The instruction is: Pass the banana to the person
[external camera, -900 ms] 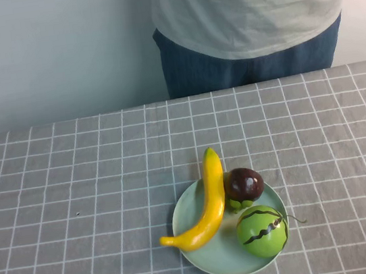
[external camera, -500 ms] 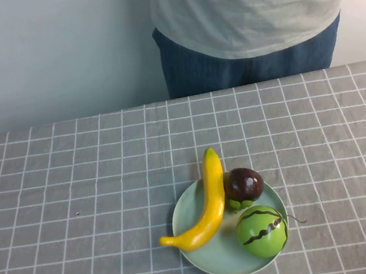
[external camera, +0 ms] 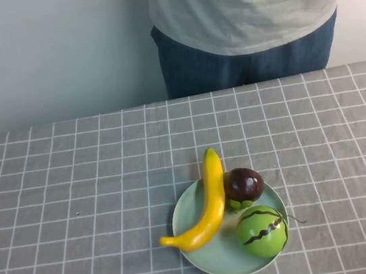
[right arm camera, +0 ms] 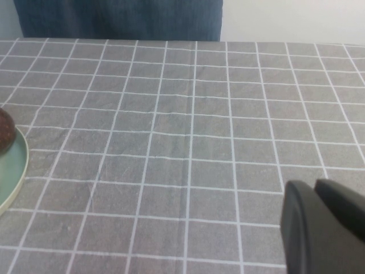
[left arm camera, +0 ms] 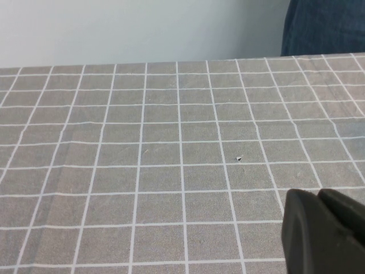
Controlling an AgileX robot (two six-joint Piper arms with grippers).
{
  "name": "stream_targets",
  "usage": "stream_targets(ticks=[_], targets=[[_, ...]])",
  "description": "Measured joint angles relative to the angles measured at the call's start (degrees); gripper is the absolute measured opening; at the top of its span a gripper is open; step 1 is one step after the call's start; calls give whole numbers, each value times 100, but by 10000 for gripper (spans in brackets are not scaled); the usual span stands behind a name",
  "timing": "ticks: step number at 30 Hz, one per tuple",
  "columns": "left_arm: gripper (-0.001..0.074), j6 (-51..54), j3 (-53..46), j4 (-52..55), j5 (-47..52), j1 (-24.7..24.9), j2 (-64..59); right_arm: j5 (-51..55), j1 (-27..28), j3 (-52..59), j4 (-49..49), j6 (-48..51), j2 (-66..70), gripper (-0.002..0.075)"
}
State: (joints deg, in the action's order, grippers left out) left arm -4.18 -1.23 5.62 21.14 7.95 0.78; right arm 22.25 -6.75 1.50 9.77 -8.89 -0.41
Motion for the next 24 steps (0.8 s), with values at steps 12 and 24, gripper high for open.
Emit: stream_targets(ticks=[12,24], targets=[[-5,8,0,-103,-73,0,0,0,0,0,0,0,0,-6],[-5,-1377,-21,-2000,-1031,0,0,0,0,0,0,0,0,-6]])
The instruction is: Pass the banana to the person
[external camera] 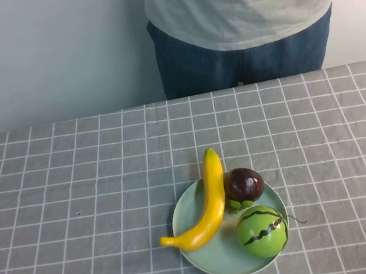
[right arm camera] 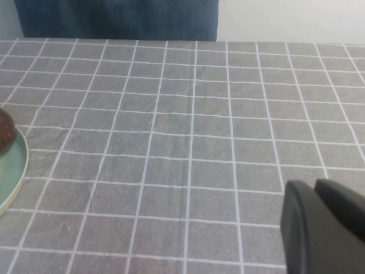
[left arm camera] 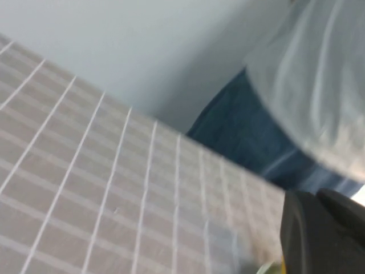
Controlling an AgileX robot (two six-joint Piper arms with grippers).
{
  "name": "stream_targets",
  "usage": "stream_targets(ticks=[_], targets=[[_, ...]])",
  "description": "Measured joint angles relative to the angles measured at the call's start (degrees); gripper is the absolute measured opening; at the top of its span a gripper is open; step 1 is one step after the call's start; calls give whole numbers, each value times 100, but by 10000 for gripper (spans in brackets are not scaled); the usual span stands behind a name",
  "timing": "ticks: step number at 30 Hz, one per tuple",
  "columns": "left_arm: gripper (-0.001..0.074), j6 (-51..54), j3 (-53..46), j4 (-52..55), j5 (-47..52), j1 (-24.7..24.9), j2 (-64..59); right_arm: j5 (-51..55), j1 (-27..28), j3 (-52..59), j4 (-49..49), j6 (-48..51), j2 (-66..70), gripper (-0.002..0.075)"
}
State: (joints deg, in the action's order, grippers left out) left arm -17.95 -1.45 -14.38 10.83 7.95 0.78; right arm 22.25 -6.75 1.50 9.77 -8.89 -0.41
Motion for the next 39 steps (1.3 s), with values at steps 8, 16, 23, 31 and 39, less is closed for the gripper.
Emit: stream_targets(ticks=[8,16,23,31,39], targets=[[-4,-500,51,-596,-136,0,0,0,0,0,0,0,0,-6],[-5,396,1802,-755,2603,0,-912,0,0,0,0,0,0,-6],[-5,1917,3254,-721,4814,0,-3082,0,0,0,0,0,0,-6],[-5,3296,4300,-802,5241,12,-5546,0,0,0,0,0,0,-6],[-5,3440,5205,-219,5083,1394,-7304,0,0,0,0,0,0,-6]])
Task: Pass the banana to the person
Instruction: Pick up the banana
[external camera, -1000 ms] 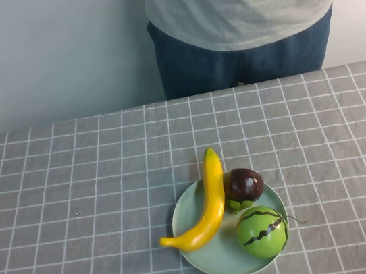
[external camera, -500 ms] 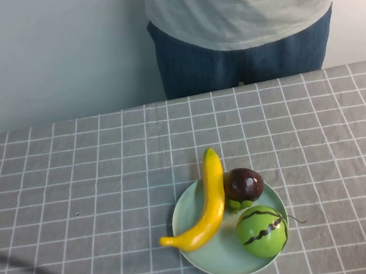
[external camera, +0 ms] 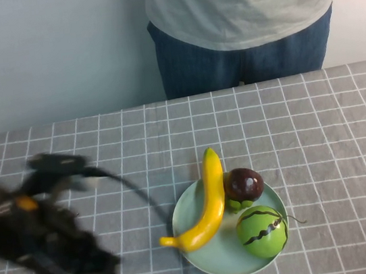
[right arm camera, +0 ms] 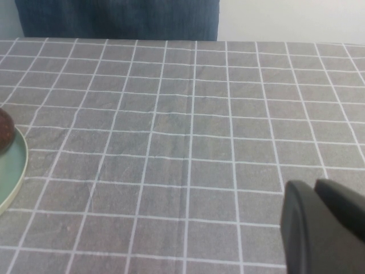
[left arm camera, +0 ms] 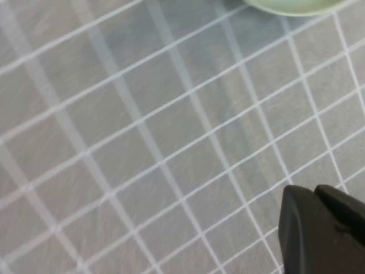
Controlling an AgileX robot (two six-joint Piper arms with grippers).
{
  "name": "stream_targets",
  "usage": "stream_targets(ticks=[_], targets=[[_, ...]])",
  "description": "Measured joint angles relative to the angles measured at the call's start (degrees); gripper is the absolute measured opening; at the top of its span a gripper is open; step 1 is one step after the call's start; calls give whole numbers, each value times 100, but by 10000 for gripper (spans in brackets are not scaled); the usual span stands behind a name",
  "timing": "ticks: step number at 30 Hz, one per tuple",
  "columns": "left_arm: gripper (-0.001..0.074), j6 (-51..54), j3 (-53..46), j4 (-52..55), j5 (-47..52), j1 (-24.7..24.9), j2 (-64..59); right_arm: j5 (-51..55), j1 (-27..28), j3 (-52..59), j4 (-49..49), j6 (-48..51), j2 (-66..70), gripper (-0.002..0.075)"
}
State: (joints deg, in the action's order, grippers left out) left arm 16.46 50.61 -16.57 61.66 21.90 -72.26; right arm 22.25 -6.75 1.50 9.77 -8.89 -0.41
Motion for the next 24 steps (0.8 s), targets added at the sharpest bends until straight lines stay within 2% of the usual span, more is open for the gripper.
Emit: stream_targets(ticks=[7,12,14,15,19,21,24], targets=[[-5,-61,966,428,-182,1416,-1450,0,0,0,0,0,0,-6],[14,96,1644,727,-313,1879,-2430,0,0,0,0,0,0,-7],[71,278,1849,735,-338,1918,-2808,0,0,0,0,0,0,-6],[123,342,1953,750,-347,1918,-2982,0,0,0,0,0,0,-7],[388,546,2192,935,-596,1918,-3499,0,0,0,0,0,0,-6],[455,739,2203,1037,-820,1918,-3666,0,0,0,0,0,0,-6],[494,897,2220,1225,-1177,1918,-3902,0,0,0,0,0,0,-6]])
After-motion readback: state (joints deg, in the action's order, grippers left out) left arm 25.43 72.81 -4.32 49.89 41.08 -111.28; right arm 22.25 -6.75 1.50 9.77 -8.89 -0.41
